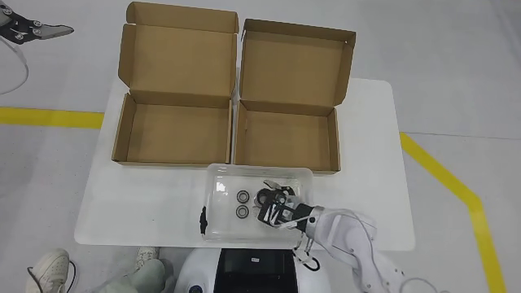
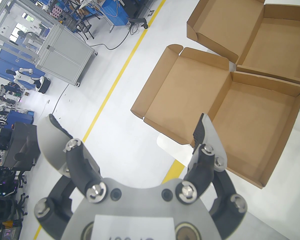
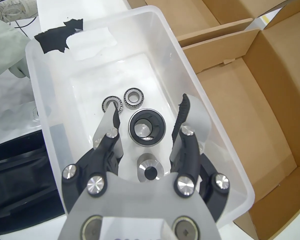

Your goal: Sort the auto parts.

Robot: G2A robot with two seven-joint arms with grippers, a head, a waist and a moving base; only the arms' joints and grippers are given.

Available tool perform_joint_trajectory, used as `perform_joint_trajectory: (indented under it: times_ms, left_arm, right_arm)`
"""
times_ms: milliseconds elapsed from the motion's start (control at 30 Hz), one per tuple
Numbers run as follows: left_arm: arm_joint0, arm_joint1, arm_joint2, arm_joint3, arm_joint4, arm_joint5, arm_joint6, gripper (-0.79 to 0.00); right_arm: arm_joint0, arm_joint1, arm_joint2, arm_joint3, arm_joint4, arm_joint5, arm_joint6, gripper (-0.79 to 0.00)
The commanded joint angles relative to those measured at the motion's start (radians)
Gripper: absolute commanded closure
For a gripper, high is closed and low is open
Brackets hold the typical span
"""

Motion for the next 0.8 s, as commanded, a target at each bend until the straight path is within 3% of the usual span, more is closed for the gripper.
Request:
perform_joint_trajectory:
  times_ms: [0, 300, 767]
  left_arm:
    - [0.0, 0.0, 0.0, 0.0, 0.0, 0.0, 0.0, -0.785]
    - [0.0, 0.0, 0.0, 0.0, 0.0, 0.0, 0.0, -0.785]
    - [0.0, 0.0, 0.0, 0.0, 0.0, 0.0, 0.0, -0.785]
  right_arm:
    - [0.006, 0.0, -0.008, 0.003, 0.006, 0.008, 0.026, -0.597]
    - [0.028, 0.001, -0.046, 0.014, 0.046, 0.026, 0.137, -0.643]
    - [0.077, 0.002, -0.085, 0.061, 0.084, 0.095, 0.224, -0.591]
